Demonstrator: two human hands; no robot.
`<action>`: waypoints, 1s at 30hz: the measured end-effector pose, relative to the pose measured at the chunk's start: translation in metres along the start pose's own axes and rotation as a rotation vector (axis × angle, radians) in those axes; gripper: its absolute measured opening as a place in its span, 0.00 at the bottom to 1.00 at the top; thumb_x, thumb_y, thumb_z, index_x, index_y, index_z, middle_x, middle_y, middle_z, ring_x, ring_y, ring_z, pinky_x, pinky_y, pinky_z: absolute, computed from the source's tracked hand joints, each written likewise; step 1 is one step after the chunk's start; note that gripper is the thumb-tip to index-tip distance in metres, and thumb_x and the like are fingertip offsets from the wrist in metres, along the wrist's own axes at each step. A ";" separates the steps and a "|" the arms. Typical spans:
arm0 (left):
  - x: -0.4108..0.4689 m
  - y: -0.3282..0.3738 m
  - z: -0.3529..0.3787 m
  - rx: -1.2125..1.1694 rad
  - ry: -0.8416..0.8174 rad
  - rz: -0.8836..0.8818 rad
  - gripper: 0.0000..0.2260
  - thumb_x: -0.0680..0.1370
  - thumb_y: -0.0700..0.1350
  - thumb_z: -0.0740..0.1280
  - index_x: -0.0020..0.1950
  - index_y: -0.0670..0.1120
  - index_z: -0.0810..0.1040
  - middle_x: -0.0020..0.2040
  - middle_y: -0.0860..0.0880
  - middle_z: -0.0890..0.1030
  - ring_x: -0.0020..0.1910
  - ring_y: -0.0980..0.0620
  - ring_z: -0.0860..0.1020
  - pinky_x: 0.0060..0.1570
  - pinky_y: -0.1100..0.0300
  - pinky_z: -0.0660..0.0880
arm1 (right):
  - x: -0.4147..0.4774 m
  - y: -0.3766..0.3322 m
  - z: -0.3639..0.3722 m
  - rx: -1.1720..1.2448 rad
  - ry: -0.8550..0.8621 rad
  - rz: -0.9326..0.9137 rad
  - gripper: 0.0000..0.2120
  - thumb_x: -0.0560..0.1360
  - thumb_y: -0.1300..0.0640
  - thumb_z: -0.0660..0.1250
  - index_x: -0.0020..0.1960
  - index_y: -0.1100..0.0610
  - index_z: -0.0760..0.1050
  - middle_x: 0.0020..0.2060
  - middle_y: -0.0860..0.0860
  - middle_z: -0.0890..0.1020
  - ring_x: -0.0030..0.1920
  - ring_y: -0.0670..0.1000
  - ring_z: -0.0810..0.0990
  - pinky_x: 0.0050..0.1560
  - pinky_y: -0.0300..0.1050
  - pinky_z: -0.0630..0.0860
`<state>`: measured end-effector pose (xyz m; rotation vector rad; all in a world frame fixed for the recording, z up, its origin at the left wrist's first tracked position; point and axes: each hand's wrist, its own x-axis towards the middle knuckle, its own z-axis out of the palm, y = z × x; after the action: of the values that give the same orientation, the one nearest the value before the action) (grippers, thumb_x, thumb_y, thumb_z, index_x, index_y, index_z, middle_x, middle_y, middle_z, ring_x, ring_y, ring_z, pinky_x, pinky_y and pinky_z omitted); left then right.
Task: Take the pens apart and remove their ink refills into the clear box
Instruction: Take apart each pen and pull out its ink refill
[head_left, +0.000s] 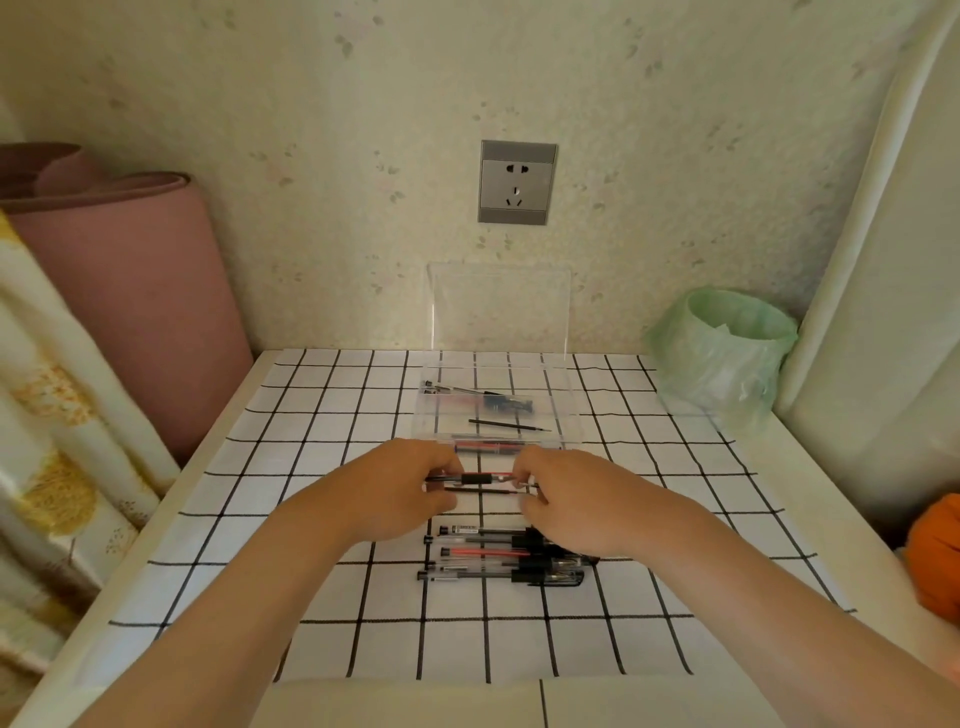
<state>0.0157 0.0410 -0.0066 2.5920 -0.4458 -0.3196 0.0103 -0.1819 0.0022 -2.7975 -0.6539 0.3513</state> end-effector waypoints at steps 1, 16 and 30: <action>-0.001 -0.004 -0.002 0.006 -0.011 -0.029 0.09 0.78 0.49 0.68 0.57 0.57 0.75 0.45 0.59 0.75 0.42 0.61 0.74 0.41 0.68 0.68 | 0.001 0.006 0.001 0.013 -0.025 0.025 0.11 0.81 0.54 0.56 0.61 0.52 0.72 0.44 0.46 0.75 0.41 0.46 0.74 0.36 0.39 0.67; 0.002 0.015 -0.004 -0.508 -0.177 -0.255 0.24 0.83 0.59 0.47 0.57 0.49 0.78 0.50 0.46 0.84 0.43 0.52 0.79 0.45 0.58 0.70 | 0.002 0.028 -0.001 0.018 0.084 -0.015 0.15 0.76 0.50 0.67 0.62 0.44 0.75 0.48 0.42 0.78 0.44 0.42 0.74 0.44 0.39 0.72; 0.005 0.019 0.011 -0.172 -0.016 0.023 0.09 0.74 0.50 0.73 0.53 0.57 0.79 0.43 0.57 0.75 0.39 0.60 0.74 0.41 0.69 0.69 | 0.003 0.019 -0.002 -0.224 0.171 -0.194 0.15 0.82 0.47 0.56 0.51 0.50 0.81 0.45 0.46 0.80 0.47 0.50 0.75 0.50 0.49 0.73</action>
<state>0.0121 0.0193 -0.0070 2.4165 -0.4336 -0.3546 0.0211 -0.1969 -0.0022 -2.8936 -0.9660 0.0006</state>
